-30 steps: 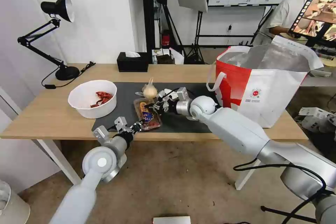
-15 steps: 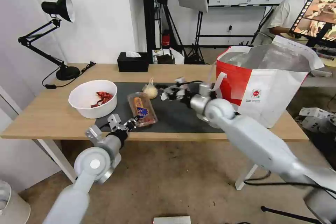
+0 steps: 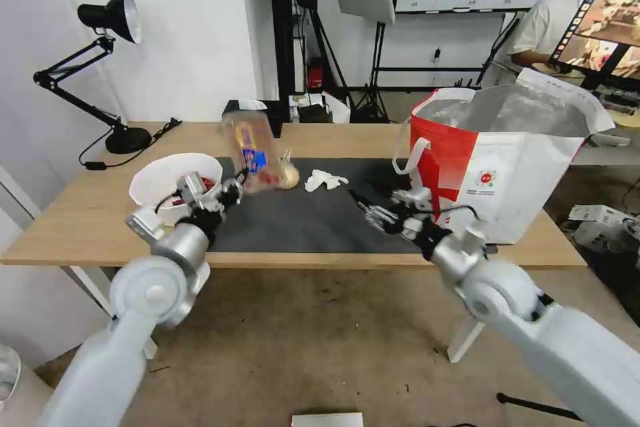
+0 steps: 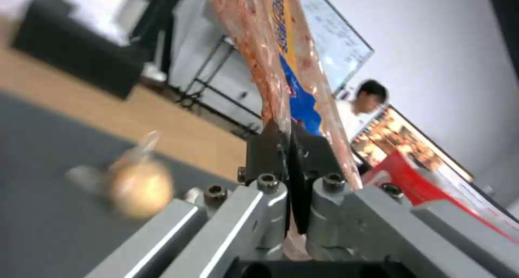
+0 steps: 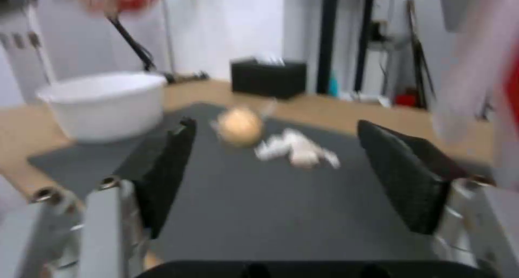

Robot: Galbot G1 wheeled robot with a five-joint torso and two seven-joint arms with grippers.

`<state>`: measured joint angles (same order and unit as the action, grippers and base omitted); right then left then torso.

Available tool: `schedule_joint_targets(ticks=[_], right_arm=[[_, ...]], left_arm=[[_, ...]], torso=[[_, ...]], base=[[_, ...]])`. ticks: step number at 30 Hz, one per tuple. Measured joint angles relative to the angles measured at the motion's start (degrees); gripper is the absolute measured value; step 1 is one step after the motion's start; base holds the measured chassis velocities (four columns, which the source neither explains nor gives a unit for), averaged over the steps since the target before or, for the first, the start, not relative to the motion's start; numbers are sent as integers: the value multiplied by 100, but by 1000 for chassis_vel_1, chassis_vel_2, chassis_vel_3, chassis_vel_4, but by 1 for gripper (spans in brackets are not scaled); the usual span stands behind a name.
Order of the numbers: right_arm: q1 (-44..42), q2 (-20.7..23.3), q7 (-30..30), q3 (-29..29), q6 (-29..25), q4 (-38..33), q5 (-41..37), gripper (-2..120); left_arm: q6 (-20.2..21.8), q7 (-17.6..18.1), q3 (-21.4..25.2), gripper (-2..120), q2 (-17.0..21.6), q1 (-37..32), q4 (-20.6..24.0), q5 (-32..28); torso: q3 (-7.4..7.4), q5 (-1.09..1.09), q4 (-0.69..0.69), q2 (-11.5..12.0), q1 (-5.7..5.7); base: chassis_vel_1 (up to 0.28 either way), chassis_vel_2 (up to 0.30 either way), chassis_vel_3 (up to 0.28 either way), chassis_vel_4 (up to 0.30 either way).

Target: Pick up the trash from the table and place it into the takeout bag.

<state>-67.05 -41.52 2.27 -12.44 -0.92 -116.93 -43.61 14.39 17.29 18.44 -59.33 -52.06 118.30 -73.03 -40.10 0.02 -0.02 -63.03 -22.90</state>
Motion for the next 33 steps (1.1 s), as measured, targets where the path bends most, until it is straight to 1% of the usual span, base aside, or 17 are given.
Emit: schedule_joint_targets(ticks=[2, 3, 6, 7, 10, 11, 13, 14, 15, 17, 18, 21, 22, 25, 26, 29, 33], right_arm=[[-628, -21, -31, -361, -11, -105, 157, 91], [-628, -21, -31, -361, -11, -105, 157, 91], [-1157, -161, -123, -639, -69, -211, 292, 100], [-1157, -161, -123, -639, -69, -211, 292, 100], [-1473, -338, -283, -807, -76, -370, 410, 100], [-1473, -338, -283, -807, -76, -370, 410, 100], [-1701, -450, -357, -960, -76, -460, 520, 100], [-1949, -556, -394, -1152, -76, -519, 627, 100], [-1949, -556, -394, -1152, -76, -519, 627, 100], [-2283, -690, -422, -1389, -76, -596, 784, 100], [-2283, -690, -422, -1389, -76, -596, 784, 100], [-2553, -790, -423, -1552, -92, -672, 919, 100], [-2553, -790, -423, -1552, -92, -672, 919, 100], [-2704, -884, -423, -1637, -109, -730, 968, 100], [-2704, -884, -423, -1637, -109, -730, 968, 100], [-2737, -963, -421, -1638, -117, -730, 1002, 100], [-2755, -1020, -414, -1612, -119, -731, 1032, 100]], left_arm=[[-44, -28, -395, 0, 35, 588, -253, 28], [-44, -28, -395, 0, 35, 588, -253, 28], [-96, -51, -1029, 0, -14, 1496, -660, 130], [-96, -51, -1029, 0, -14, 1496, -660, 130], [-129, -43, -1712, 0, -245, 2465, -1150, 181], [-129, -43, -1712, 0, -245, 2465, -1150, 181], [-150, -43, -2105, 0, -431, 3001, -1447, 237], [-174, -46, -2448, 0, -640, 3453, -1758, 317], [-174, -46, -2448, 0, -640, 3453, -1758, 317], [-215, -63, -2934, 0, -996, 3997, -2219, 555], [-215, -63, -2934, 0, -996, 3997, -2219, 555], [-263, -184, -3468, 0, -1415, 4493, -2747, 1192], [-263, -184, -3468, 0, -1415, 4493, -2747, 1192], [-364, -465, -4054, 0, -1780, 4942, -3241, 2069], [-364, -465, -4054, 0, -1780, 4942, -3241, 2069], [-497, -885, -4606, 0, -1966, 5252, -3693, 2909], [-570, -1090, -4964, 0, -2046, 5389, -3993, 3365]], torso=[[0, -2, -1, 0, 0], [0, -2, -1, 0, 0], [-1, -1, 1, 0, -1], [-1, -1, 1, 0, -1], [-1, -2, 3, 1, -1], [-1, -2, 3, 1, -1], [-1, 1, 3, 1, -1], [-1, 0, 0, 1, -2], [-1, 0, 0, 1, -2], [0, 1, -1, 1, -1], [0, 1, -1, 1, -1], [-1, 0, 0, 2, -2], [-1, 0, 0, 2, -2], [-1, 0, 1, 1, -1], [-1, 0, 1, 1, -1], [-1, 0, 1, 1, -2], [-1, 0, 2, 1, -2]], base=[[0, 0, 0, 0], [0, 0, 0, 0], [0, 0, 0, 0], [0, 0, 0, 0], [0, 0, 0, 0], [0, 0, 0, 0], [0, 0, 0, 0], [0, 0, 0, 0], [0, 0, 0, 0], [0, 0, 0, 0], [0, 0, 0, 0], [0, 0, 0, 0], [0, 0, 0, 0], [0, 0, 0, 0], [0, 0, 0, 0], [0, 0, 0, 0], [0, 0, 0, 0]])
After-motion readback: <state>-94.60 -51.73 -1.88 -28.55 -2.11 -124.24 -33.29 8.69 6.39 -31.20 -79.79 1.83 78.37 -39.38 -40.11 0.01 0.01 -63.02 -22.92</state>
